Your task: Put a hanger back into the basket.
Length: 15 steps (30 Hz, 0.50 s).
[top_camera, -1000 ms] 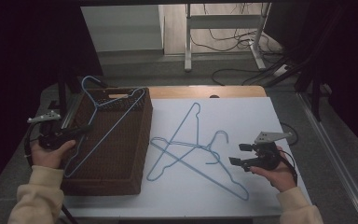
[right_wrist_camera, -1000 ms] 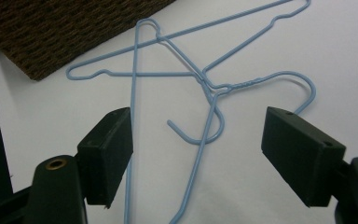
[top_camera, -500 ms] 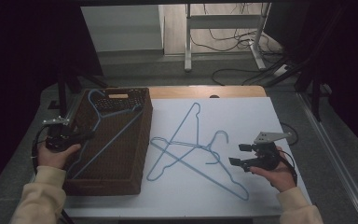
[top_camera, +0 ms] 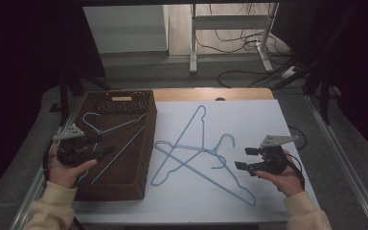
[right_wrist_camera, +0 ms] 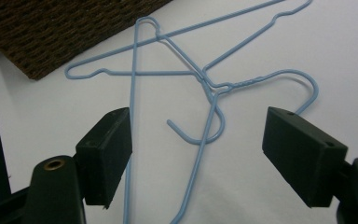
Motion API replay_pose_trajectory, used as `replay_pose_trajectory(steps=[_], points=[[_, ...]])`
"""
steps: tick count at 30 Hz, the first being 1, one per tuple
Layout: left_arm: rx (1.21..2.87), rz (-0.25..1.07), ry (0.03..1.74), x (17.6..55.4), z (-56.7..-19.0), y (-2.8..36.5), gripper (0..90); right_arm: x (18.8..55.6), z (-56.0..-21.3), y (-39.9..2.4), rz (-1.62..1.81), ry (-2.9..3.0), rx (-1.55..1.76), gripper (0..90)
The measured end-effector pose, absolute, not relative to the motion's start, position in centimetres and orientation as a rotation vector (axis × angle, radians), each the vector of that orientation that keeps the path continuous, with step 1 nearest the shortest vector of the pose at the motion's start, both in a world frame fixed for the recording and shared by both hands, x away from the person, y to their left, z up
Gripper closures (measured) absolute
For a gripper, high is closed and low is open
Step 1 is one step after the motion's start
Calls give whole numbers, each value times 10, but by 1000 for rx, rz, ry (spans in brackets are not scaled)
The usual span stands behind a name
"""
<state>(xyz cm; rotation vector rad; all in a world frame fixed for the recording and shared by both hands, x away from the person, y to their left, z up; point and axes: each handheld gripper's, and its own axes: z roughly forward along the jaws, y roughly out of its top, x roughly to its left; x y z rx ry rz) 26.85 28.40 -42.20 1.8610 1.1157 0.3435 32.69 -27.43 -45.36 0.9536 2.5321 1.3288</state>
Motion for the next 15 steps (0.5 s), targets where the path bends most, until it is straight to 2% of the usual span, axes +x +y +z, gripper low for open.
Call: replay_pose_trajectory(steps=[8,15], points=[[1901,292,1020,262,-425,245,228,323,-454,-269,1229,2508,994,235],[1930,270,980,256,-422,233,219,316,-451,-268,1202,2477,1027,231]])
